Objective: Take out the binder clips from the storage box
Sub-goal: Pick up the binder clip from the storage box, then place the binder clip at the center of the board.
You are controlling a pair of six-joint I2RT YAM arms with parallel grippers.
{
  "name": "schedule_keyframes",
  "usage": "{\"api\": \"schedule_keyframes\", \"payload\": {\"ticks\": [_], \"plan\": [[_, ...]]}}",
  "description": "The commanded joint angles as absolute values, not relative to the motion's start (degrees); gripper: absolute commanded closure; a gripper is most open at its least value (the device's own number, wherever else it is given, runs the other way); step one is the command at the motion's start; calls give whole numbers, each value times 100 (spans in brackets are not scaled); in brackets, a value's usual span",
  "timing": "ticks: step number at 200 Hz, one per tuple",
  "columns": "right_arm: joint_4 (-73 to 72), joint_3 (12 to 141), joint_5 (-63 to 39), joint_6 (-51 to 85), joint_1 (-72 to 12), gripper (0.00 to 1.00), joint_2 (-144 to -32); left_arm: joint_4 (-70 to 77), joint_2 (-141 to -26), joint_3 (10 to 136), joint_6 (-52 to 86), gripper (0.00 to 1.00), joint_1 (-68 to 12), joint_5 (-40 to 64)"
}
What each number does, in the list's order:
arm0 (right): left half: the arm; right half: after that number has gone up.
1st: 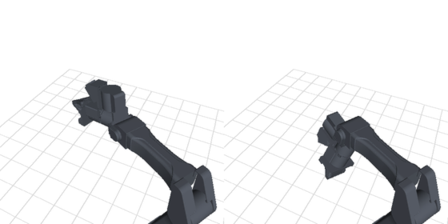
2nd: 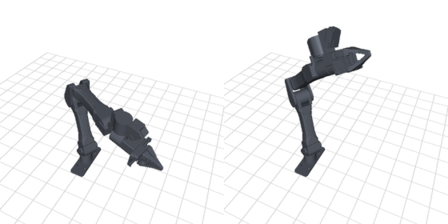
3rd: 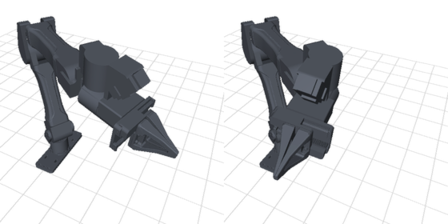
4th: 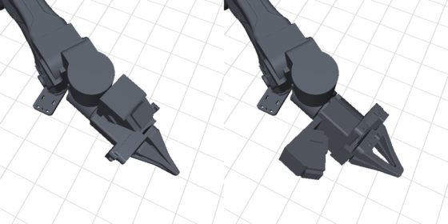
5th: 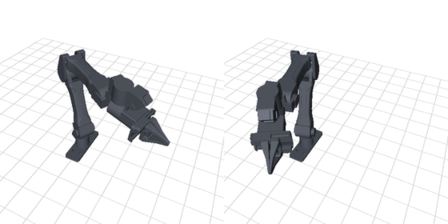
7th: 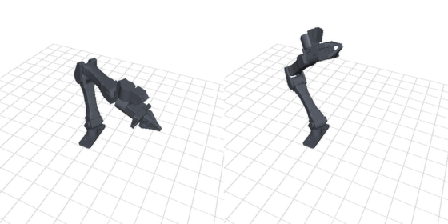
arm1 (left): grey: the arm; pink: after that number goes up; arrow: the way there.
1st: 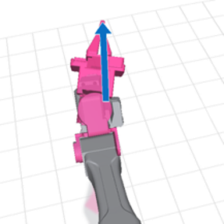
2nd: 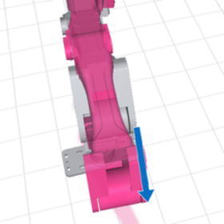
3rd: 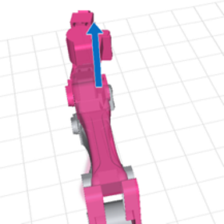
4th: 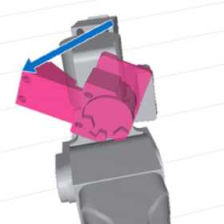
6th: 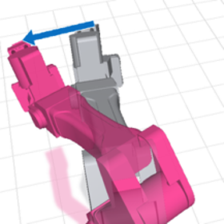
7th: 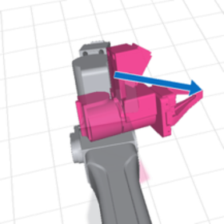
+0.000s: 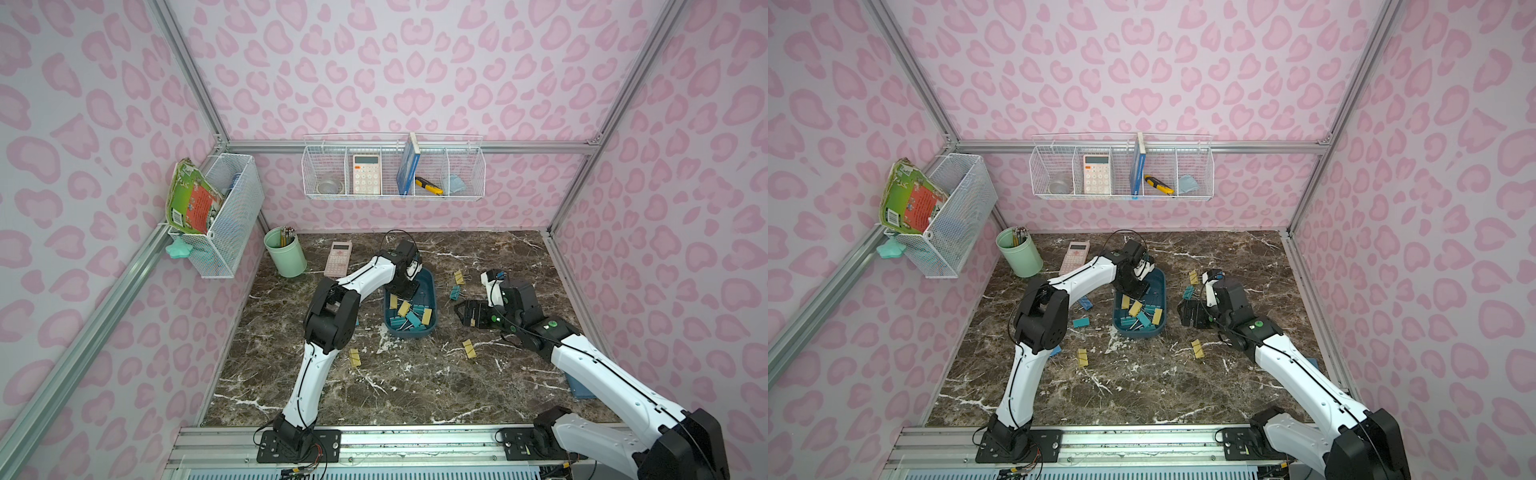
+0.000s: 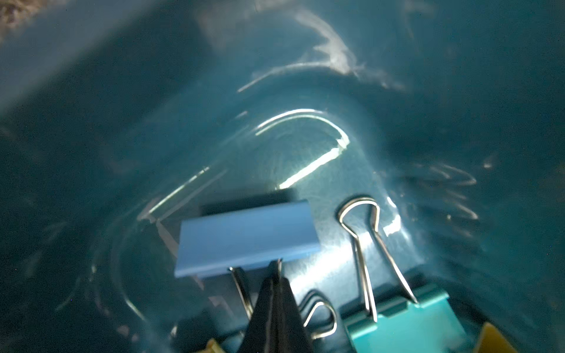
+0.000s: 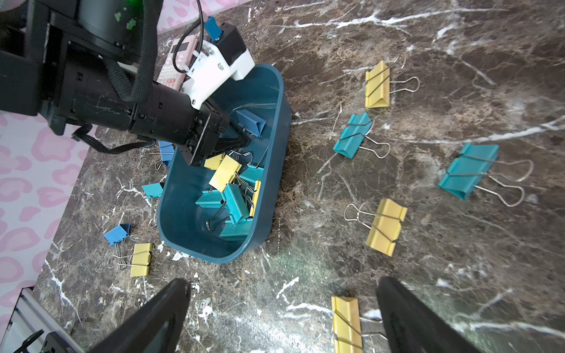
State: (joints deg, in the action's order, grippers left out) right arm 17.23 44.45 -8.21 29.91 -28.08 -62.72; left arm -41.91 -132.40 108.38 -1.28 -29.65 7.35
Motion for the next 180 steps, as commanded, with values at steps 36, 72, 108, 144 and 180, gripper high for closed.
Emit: {"api": "schedule_keyframes", "payload": {"ticks": [36, 72, 108, 144, 180], "plan": [[1586, 4481, -826, 3001, -2811, 1, -6231, -4081, -12413, 10681, 386, 100, -2952, 615], [1496, 4579, -874, 2958, -2848, 1, -6310, -4015, -11858, 10407, 590, 100, -2948, 363], [1383, 4736, -870, 2850, -3048, 1, -6527, -3953, -11161, 9816, 957, 100, -2933, -126], [1258, 4977, -868, 2760, -3366, 1, -6906, -4226, -10429, 8901, 1523, 100, -2885, -857], [1121, 5193, -926, 2696, -3591, 1, -7269, -4331, -9585, 7645, 2002, 100, -2606, -1185]]}}
